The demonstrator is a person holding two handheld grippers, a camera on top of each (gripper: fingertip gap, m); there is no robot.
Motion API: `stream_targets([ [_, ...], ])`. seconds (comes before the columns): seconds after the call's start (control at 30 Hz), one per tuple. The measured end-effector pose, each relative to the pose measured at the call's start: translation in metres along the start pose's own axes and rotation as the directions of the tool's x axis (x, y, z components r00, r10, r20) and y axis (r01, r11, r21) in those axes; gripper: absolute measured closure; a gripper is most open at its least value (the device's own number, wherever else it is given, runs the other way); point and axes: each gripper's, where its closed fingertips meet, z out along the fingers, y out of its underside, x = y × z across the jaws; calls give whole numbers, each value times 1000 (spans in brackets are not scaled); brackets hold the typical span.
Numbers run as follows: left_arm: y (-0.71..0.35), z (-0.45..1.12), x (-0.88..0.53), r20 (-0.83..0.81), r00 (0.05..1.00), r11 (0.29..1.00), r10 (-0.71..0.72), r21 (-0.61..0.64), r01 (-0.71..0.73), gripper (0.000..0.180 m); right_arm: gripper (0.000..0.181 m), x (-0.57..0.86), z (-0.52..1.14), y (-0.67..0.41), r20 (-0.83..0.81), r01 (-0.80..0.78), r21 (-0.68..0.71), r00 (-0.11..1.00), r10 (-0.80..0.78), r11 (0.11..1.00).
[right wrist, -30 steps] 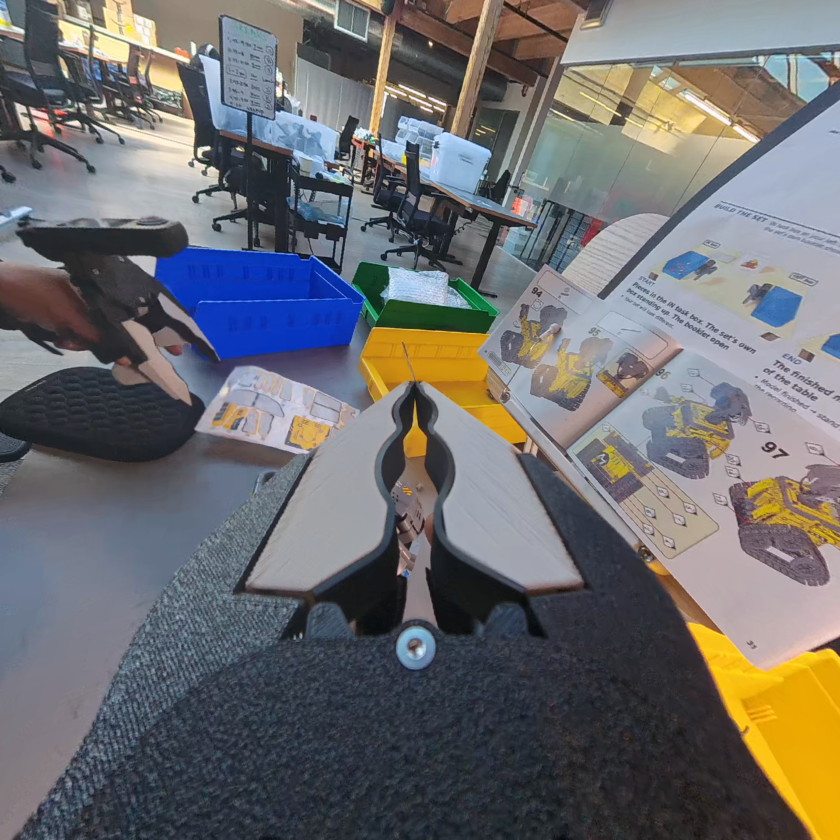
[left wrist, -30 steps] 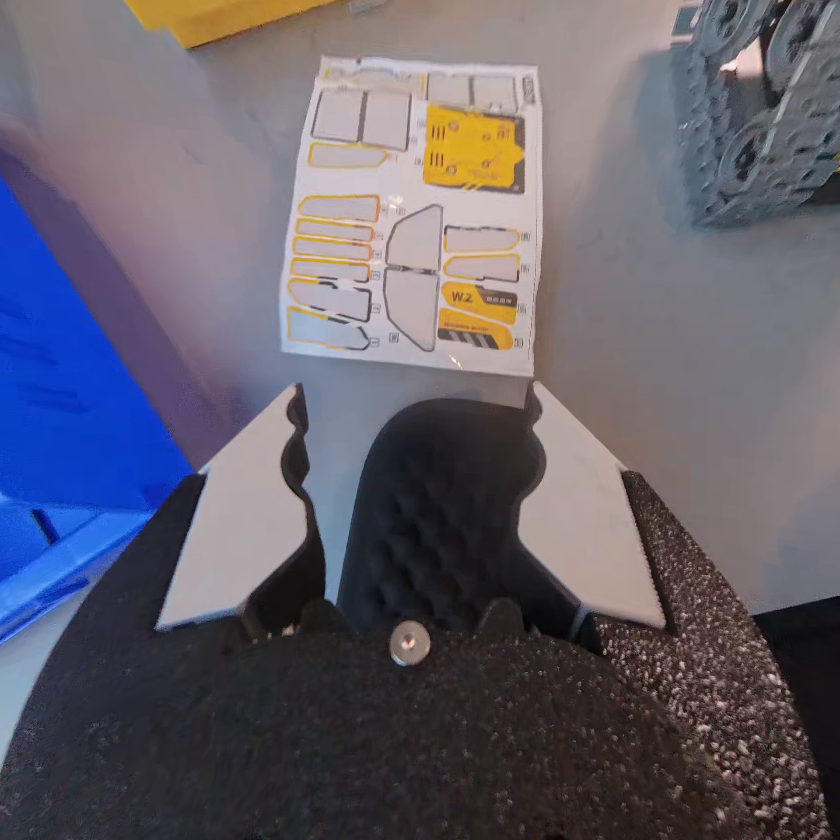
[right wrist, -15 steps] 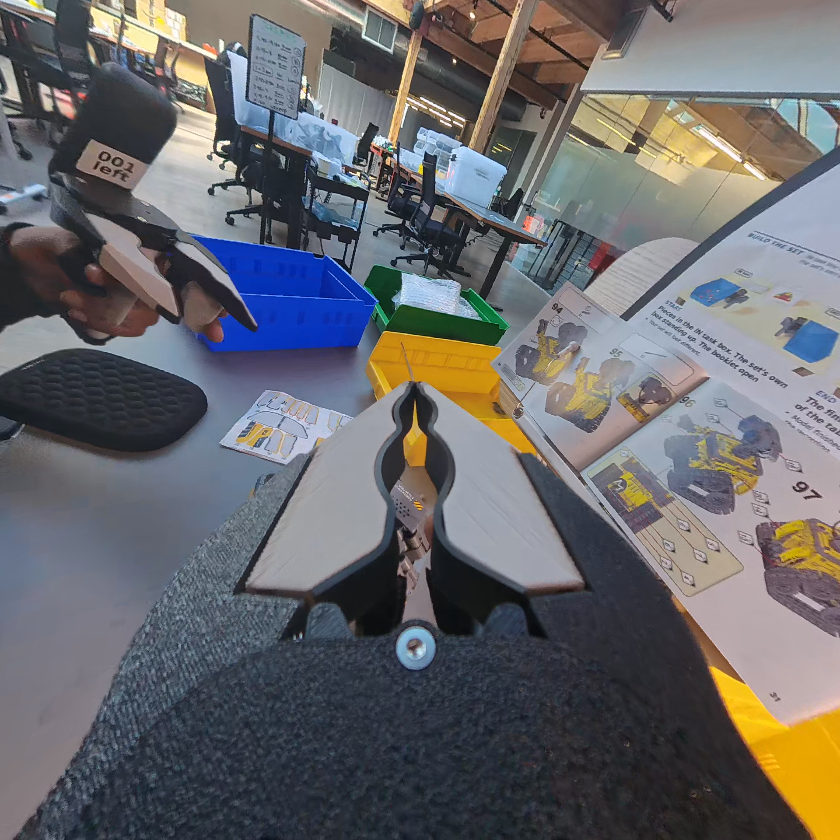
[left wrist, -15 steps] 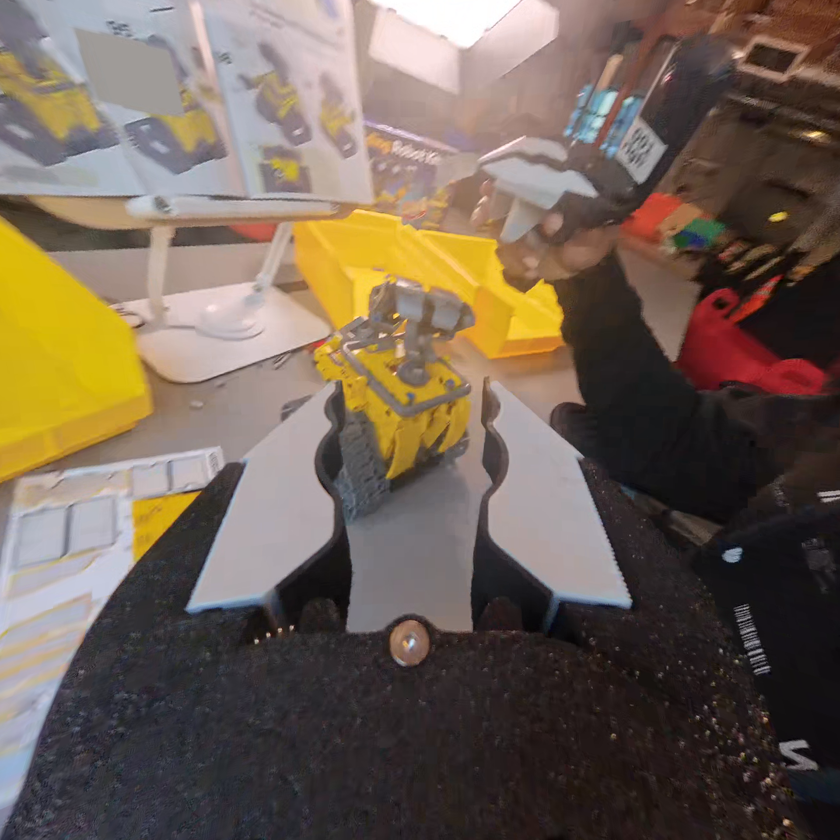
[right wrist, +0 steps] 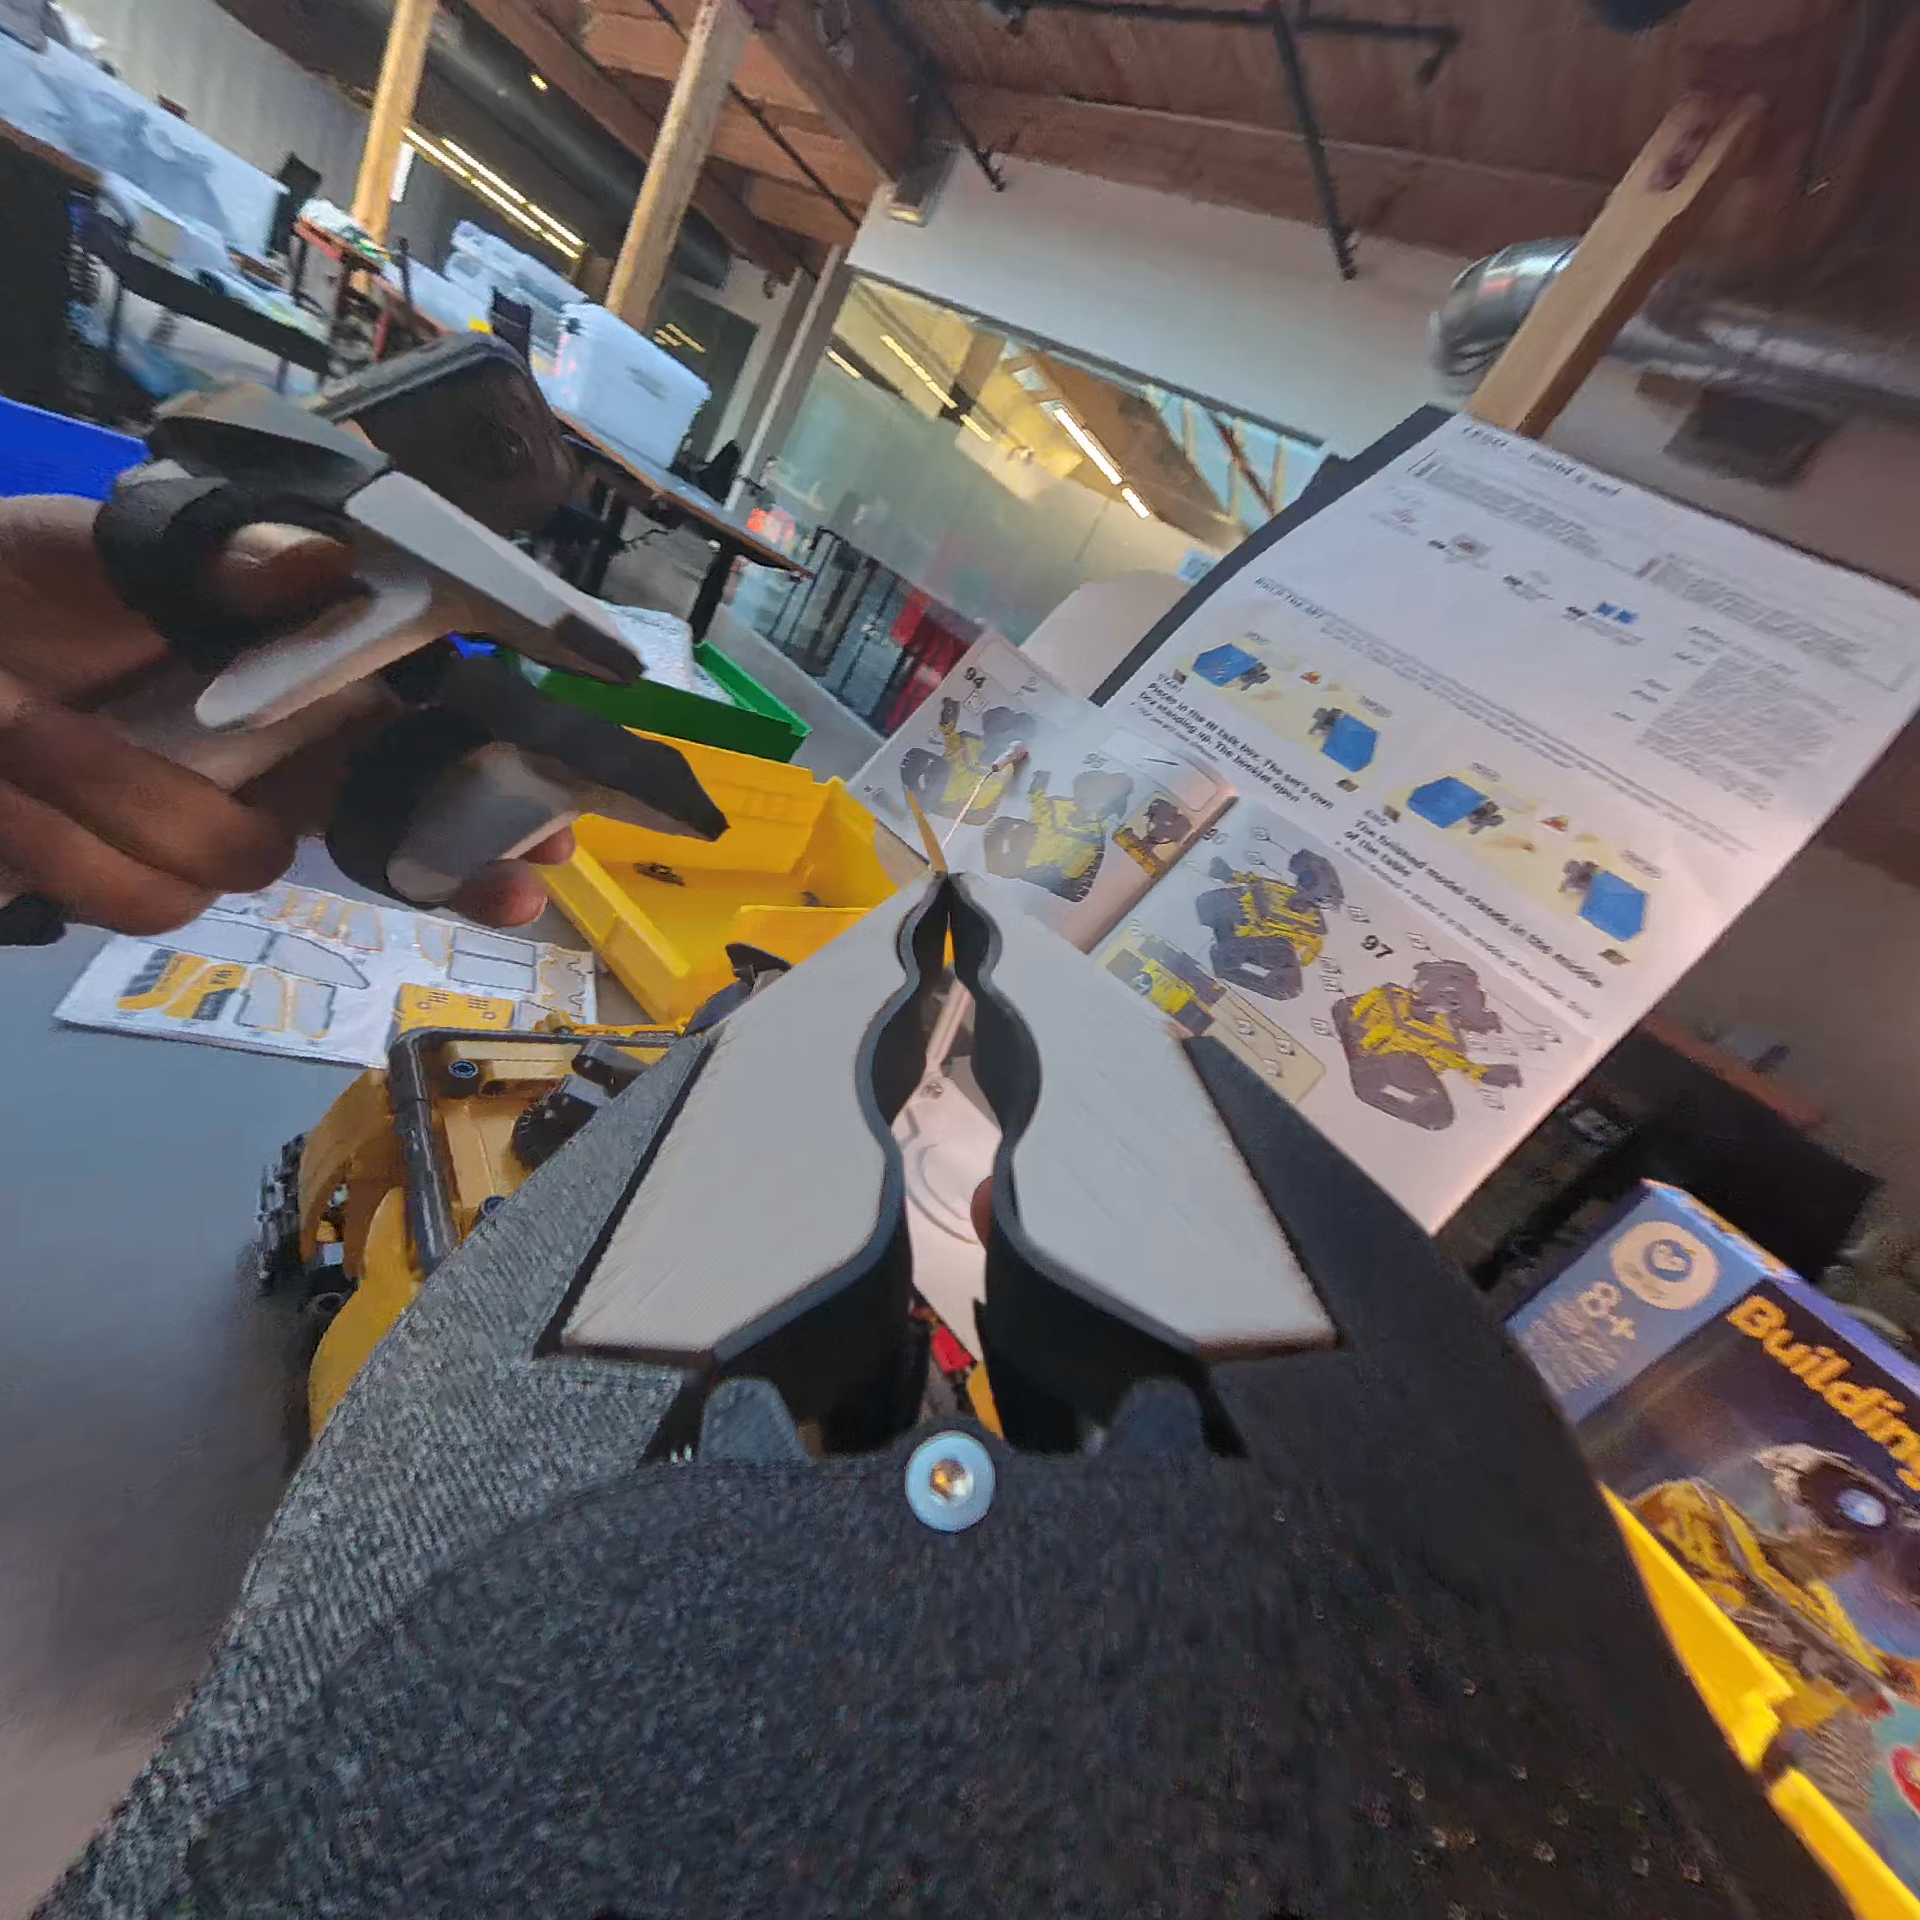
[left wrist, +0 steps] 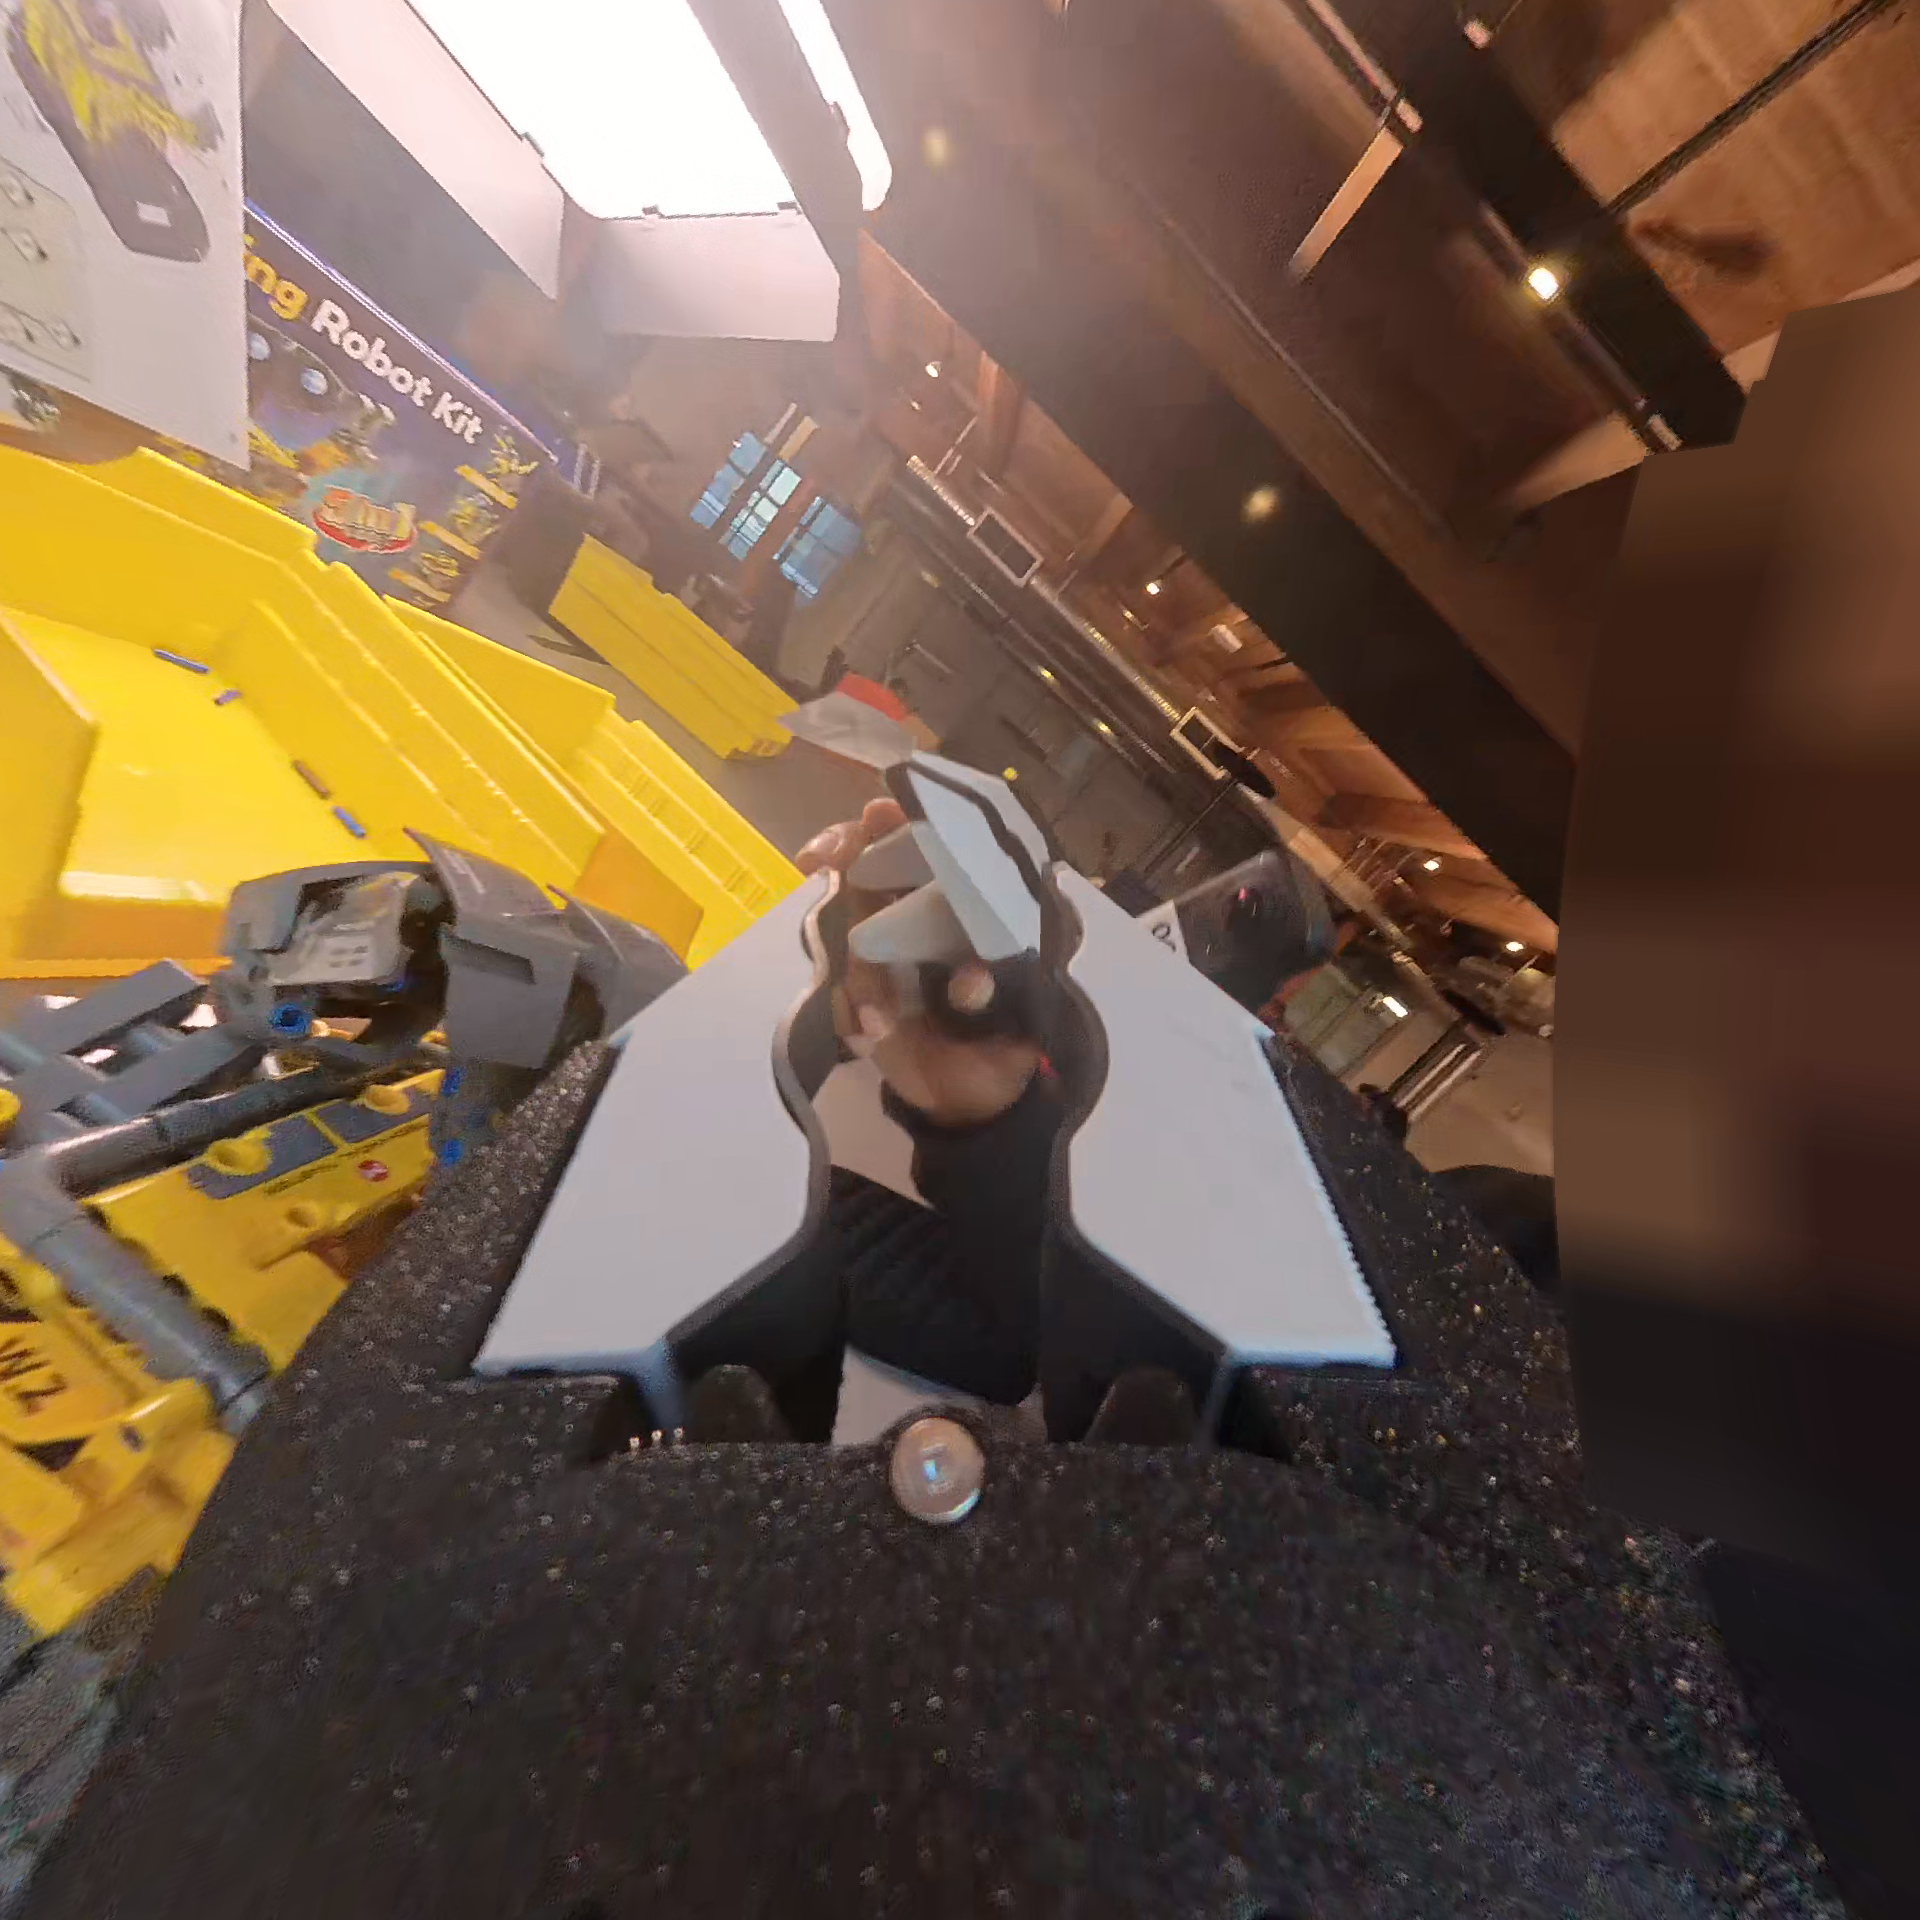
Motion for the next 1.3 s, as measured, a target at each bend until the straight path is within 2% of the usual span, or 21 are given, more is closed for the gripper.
stream_targets([
  [0.1, 5, 13, -1, -44, 993, 994, -109, 13, 109, 147, 181, -13, -14, -2, -118, 185, 19, 976, -182, 982],
  [0.27, 10, 18, -6, -15, 989, 989, -148, 12, 149, 157, 181, -30, -20, -7, -224, 457, 2, 867, -445, 889],
  [0.6, 10, 17, -7, 29, 990, 990, -135, 39, 134, 173, 181, -47, -20, 0, -214, 576, -16, 796, -565, 817],
  [0.73, 12, 14, -11, 67, 994, 996, -84, 12, 83, 180, 181, -53, -18, 2, -183, 575, -13, 803, -567, 818],
  [0.8, 14, 13, -13, 96, 995, 999, -13, -36, 17, 180, 180, -61, -15, 6, -114, 527, 10, 845, -523, 850],
  [0.87, 12, 9, -16, 137, 986, 992, 99, -91, -86, 180, 160, -77, -12, 13, 48, 392, 28, 918, -392, 920],
  [0.9, 11, 7, -16, 152, 974, 980, 166, -135, -146, 180, 157, -84, -13, 15, 140, 295, 23, 945, -296, 955],
  [0.97, 15, 4, -11, 136, 946, 930, 295, -270, -251, 180, 154, -81, -18, 6, 247, 70, 23, 966, -73, 997],
  [1.07, 32, 1, -5, 81, 896, 802, 436, -487, -346, 180, 159, -58, -24, -8, 348, -182, -30, 920, 181, 983],
  [1.2, 50, 3, -2, 6, 834, 639, 551, -646, -418, 180, 168, -60, -26, 1, 461, -185, -158, 855, 238, 970],
  [1.3, 56, 6, -3, -26, 796, 564, 604, -692, -450, 180, 175, -68, -28, 8, 500, -154, -199, 833, 236, 968],
])
